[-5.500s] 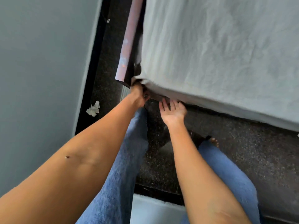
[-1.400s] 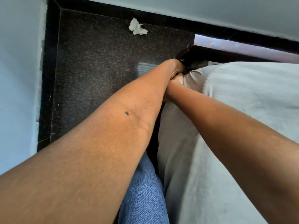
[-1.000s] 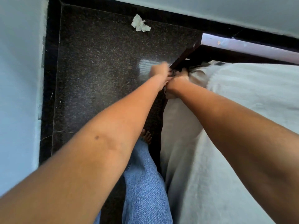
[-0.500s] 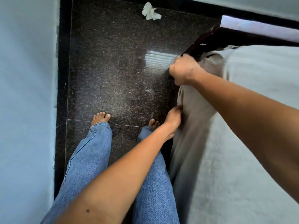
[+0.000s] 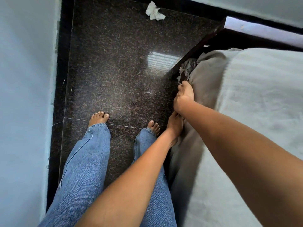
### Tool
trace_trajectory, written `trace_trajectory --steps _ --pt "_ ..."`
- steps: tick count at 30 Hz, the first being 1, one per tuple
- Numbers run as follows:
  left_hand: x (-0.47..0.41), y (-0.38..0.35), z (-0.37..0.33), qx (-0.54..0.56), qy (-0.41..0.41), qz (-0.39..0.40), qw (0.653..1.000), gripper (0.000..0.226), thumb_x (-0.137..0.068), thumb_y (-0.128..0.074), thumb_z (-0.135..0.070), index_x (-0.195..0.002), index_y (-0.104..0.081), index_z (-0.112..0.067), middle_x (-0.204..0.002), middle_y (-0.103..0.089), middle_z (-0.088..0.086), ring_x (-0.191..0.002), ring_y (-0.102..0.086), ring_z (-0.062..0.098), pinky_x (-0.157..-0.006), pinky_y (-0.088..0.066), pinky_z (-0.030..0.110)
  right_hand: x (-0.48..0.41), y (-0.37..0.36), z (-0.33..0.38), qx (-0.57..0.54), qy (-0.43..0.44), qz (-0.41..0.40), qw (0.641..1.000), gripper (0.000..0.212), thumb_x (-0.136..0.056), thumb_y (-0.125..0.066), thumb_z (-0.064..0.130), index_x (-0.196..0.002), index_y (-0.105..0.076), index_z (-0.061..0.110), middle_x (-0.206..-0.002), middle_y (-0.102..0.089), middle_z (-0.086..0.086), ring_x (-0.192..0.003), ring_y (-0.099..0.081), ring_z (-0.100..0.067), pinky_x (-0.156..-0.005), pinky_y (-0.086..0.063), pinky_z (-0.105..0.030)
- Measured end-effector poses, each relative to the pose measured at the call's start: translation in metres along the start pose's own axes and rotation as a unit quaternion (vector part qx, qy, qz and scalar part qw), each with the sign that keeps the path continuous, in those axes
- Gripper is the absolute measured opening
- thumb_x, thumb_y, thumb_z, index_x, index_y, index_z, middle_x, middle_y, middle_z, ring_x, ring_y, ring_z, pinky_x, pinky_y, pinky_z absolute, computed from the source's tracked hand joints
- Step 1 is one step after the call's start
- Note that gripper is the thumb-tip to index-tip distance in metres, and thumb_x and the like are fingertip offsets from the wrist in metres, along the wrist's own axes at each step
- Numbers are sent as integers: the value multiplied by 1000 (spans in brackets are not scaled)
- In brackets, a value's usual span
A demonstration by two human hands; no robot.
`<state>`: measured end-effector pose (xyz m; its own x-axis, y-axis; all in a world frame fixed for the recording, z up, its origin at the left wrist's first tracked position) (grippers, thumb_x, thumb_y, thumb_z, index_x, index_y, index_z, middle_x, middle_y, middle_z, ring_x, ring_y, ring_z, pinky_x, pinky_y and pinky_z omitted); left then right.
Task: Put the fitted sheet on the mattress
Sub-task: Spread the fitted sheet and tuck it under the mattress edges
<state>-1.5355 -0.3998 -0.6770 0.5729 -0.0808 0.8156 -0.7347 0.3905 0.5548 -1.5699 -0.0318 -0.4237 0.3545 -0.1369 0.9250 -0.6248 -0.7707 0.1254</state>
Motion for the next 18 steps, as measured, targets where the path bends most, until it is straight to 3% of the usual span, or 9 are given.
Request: trace_trajectory --steps 7,10,12,13,14,15,16,17,18 --pt "0 4 -6 15 -11 -44 999 32 -91 -48 -27 -121 -49 -15 -125 -50 14 -113 -48 34 -95 -37 44 -2 -11 -3 -24 -18 23 999 62 -96 -20 48 -150 -16 20 -157 -18 0 -144 -9 -24 -113 -5 -33" --pt "-3 -5 -5 -13 -47 -25 999 36 -88 -51 -30 -122 -48 -19 -125 -49 11 -114 -47 33 -93 -38 44 -11 -14 -2 -141 -3 29 990 57 -100 -21 40 -149 -16 12 -157 -16 -5 -145 -7 -21 -111 3 -23" --pt "-2 -10 -2 -12 -43 -7 999 38 -87 -52 -32 -122 -47 -19 -125 -48 11 -114 -47 33 -93 -38 44 -12 -14 2 -214 -16 -11 977 59 -99 -1 37 -151 -6 9 -159 -8 -5 -147 -1 -20 -112 9 -20" --pt "-1 -11 -1 -15 -38 -7 999 39 -86 -52 -33 -122 -47 -19 -126 -48 11 -115 -46 33 -93 -37 44 -13 -9 3 -257 -7 -73 964 74 -85 21 33 -150 -5 7 -159 -5 -5 -146 -3 -19 -107 16 -12" --pt "-4 -10 0 -10 -38 -7 999 39 -86 -52 -33 -122 -47 -19 -126 -48 12 -116 -46 33 -94 -37 45 -16 -9 3 -320 11 -134 938 104 -59 35 34 -148 -7 3 -158 -4 -5 -145 -7 -17 -95 21 0" --pt "-7 -7 -1 -1 -43 -26 999 39 -86 -52 -33 -122 -47 -18 -127 -48 12 -116 -45 34 -94 -37 45 -25 -10 9 -379 -11 -157 912 122 -39 33 38 -146 -10 -1 -158 -5 -4 -144 -11 -14 -84 22 7" --pt "-9 -8 -2 9 -51 -16 999 39 -86 -53 -33 -122 -48 -18 -127 -47 13 -116 -45 35 -94 -36 46 -33 -16 11 -403 -4 -149 903 120 -41 34 32 -145 -12 -3 -158 -7 -5 -143 -12 -13 -81 21 9" --pt "-8 -11 0 9 -36 -9 999 40 -86 -54 -33 -122 -48 -17 -127 -47 13 -116 -45 35 -94 -36 46 -30 -19 10 -304 15 -121 945 99 -61 33 17 -146 -14 -4 -157 -10 -7 -144 -12 -15 -87 18 7" --pt "-10 -11 2 -10 -36 1 999 40 -85 -54 -33 -121 -48 -17 -127 -47 13 -116 -45 35 -94 -37 46 -18 -18 5 -261 36 -110 958 69 -88 17 12 -147 -15 0 -157 -15 -7 -144 -10 -17 -98 12 1"
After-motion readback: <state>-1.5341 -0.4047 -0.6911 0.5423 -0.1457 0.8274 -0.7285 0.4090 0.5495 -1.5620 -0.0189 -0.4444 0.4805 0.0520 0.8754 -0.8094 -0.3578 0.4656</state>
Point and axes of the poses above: each hand's wrist, its own x-axis away from the middle knuckle, its own y-axis out of the back of the hand, z = x × y, the point moved 3 cm from there along -x, towards the middle knuckle
